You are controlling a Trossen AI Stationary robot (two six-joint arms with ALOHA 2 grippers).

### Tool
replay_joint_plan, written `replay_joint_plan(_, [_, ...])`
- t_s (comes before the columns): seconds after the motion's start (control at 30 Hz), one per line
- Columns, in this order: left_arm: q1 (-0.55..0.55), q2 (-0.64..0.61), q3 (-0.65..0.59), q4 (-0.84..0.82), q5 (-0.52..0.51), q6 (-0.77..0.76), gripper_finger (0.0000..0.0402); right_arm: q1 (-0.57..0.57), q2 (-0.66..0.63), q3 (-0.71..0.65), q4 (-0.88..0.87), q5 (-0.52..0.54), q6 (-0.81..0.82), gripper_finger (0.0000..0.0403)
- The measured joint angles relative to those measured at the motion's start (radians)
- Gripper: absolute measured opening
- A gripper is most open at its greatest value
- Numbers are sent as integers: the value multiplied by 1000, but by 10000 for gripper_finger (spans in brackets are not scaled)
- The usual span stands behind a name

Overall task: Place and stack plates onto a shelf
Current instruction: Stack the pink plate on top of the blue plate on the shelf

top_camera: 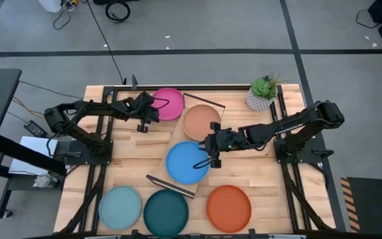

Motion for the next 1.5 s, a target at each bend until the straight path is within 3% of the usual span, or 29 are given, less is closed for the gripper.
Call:
replay_joint_plan(0.23, [-12, 0, 1, -45, -8, -2, 14, 2, 0, 0, 0, 0, 0, 93])
replay_joint_plan(0.4, [-65, -23, 9, -129, -10, -61, 15, 7, 0, 0, -12, 0, 0, 93])
replay_joint_plan(0.57, [-144, -84, 99, -369, -22, -216, 14, 7, 0, 0, -25, 0, -5, 93])
replay_joint_plan(0.73, [-227, -209, 191, -524, -25, -337, 14, 9, -17, 0, -60, 1, -5, 93])
replay_joint_plan(1.0, [-445, -398, 284, -670, -27, -376, 14, 31, -89, 1, -131, 51, 4, 93])
replay_joint_plan(1.17, [-614, -456, 289, -657, -32, -284, 20, 56, -128, 2, -134, 79, 23, 93])
replay_joint_plan(1.5, [-888, -445, 288, -617, -125, -46, 16, 96, -131, 2, -137, 88, 94, 93])
